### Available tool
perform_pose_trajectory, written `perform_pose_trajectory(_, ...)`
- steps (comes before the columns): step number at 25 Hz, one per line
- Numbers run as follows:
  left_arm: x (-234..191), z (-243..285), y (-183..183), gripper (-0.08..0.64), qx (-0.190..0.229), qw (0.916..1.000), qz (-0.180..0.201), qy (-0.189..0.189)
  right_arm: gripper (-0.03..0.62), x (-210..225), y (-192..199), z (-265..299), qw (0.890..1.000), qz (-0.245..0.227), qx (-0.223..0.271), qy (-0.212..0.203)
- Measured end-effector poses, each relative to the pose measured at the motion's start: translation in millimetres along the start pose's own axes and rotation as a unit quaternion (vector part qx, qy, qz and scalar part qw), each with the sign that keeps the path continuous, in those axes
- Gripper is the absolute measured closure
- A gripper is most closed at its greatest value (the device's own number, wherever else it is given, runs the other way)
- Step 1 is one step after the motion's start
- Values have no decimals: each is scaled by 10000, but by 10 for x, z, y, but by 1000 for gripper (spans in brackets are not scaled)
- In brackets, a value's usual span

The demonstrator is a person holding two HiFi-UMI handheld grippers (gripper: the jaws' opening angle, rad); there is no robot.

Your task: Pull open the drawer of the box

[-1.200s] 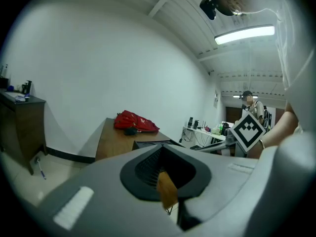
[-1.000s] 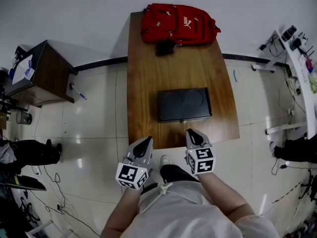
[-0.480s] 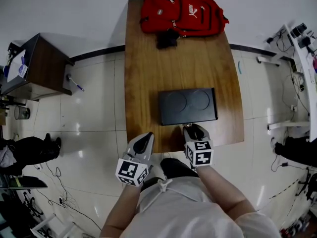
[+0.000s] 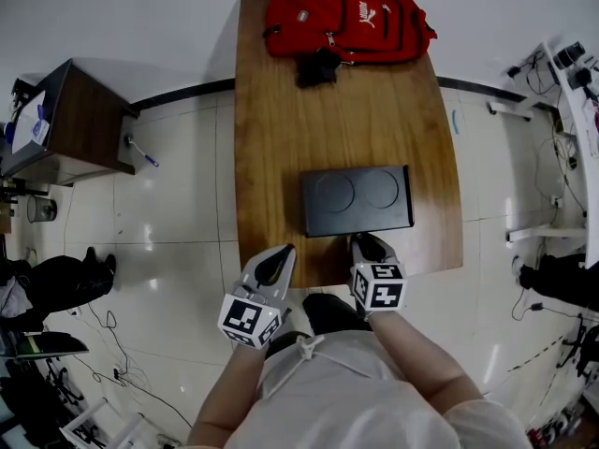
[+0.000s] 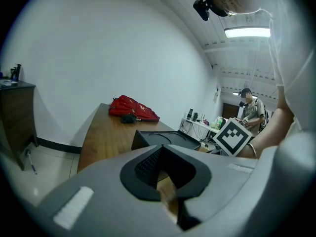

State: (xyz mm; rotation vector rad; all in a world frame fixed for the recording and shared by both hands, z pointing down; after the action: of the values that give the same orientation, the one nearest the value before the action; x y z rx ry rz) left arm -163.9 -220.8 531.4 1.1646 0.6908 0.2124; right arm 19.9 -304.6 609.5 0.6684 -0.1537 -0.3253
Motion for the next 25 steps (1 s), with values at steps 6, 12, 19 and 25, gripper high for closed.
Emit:
perform_pose_trajectory(6,110,-21,18,554,25,10000,-11,17,518,11,4,-5,10000,27,-76,-42)
perform_pose_trajectory(12,217,-120,9,554,103,9999,56,-38,518,14,137,-120,9998,73,-162,-62)
perform_pose_trajectory(19,396,-256,52,554,94,9999,106,-40,518,38,334,-290,9997,30,-227,-37)
perform_pose_trajectory(25,567,-357,108,554,87,9998,183,-2,517,50,567,-440,9993,112,-359,-42)
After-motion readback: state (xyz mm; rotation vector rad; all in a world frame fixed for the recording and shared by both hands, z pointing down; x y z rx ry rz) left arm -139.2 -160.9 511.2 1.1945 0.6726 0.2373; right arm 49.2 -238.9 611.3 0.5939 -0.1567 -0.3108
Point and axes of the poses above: the fingertips, and each gripper's own axes: z forward along the fingers, x to its right, y out of its underside, the point moved 6 cm from there along -z, backward along the fingers, and after that the axes turned 15 degrees about y, right-handed, at the moved point
